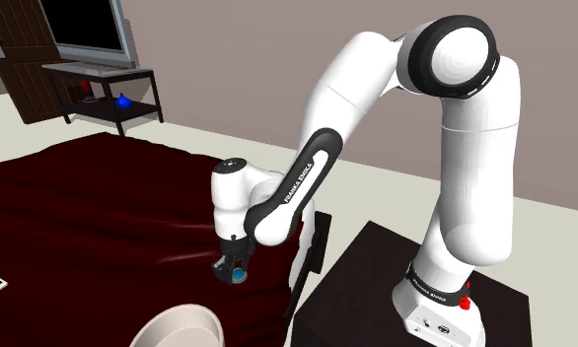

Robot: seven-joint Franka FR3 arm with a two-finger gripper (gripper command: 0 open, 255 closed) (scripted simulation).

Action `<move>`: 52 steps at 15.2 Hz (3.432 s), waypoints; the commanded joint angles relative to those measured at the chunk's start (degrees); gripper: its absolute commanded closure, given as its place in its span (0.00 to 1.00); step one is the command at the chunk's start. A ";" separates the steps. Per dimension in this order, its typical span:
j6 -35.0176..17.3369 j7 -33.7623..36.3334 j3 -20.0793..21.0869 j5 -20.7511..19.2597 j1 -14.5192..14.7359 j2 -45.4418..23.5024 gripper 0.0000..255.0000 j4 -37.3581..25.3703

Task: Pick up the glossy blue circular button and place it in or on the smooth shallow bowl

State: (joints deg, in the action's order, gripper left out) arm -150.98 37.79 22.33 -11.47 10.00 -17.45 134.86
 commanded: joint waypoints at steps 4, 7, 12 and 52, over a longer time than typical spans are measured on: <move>-0.06 -0.04 0.01 -0.01 0.02 -0.15 1.00 -0.06; -0.04 -0.05 0.02 0.01 0.01 -0.13 1.00 -0.07; 2.55 -1.66 1.42 2.38 -0.97 2.89 1.00 0.13; 23.89 15.20 11.96 4.19 8.66 5.56 1.00 -18.15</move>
State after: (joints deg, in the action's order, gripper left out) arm -127.51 51.16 34.06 -6.24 17.65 -10.45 118.27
